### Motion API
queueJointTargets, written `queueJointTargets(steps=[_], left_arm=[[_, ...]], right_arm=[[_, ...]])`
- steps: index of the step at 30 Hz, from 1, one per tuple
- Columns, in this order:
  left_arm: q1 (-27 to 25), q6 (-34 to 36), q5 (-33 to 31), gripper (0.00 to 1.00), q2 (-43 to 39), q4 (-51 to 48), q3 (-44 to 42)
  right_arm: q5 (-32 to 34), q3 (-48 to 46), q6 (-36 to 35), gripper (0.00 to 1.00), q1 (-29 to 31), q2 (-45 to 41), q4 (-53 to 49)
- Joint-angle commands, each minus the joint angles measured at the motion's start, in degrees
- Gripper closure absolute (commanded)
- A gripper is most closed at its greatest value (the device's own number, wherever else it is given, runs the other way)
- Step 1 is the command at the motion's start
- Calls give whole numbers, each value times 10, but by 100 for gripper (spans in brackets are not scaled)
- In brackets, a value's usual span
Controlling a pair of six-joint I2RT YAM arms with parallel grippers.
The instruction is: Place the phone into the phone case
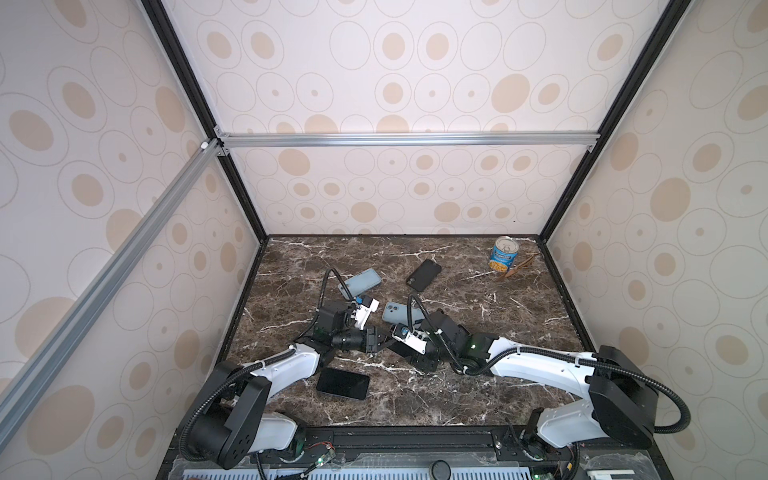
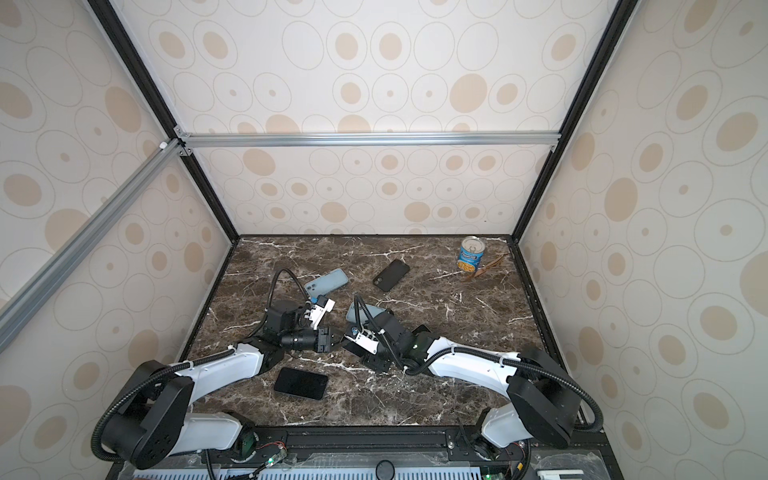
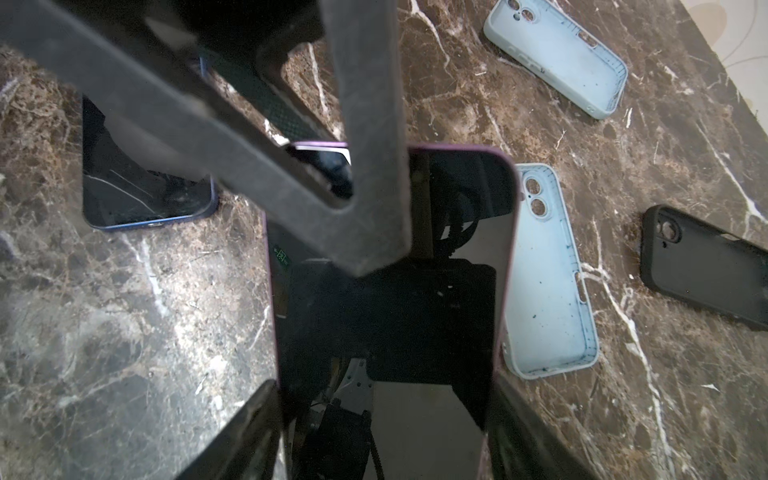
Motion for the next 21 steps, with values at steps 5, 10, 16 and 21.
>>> queueJointTargets(steps=[5,10,16,21], left_arm=[[-6,-13,29,74,9,25,23],[-6,-12,27,91,6,24,23],[-6,-7,26,100,7,18,31],[-6,9,10,100,-7,0,34]], right_arm=[[-11,10,-26,39,3,-21,34],[-5,7,-24,39,4,-22,42],[-3,11,-24,38,5,-22,38],[3,13,-16,34,5,-25,36]])
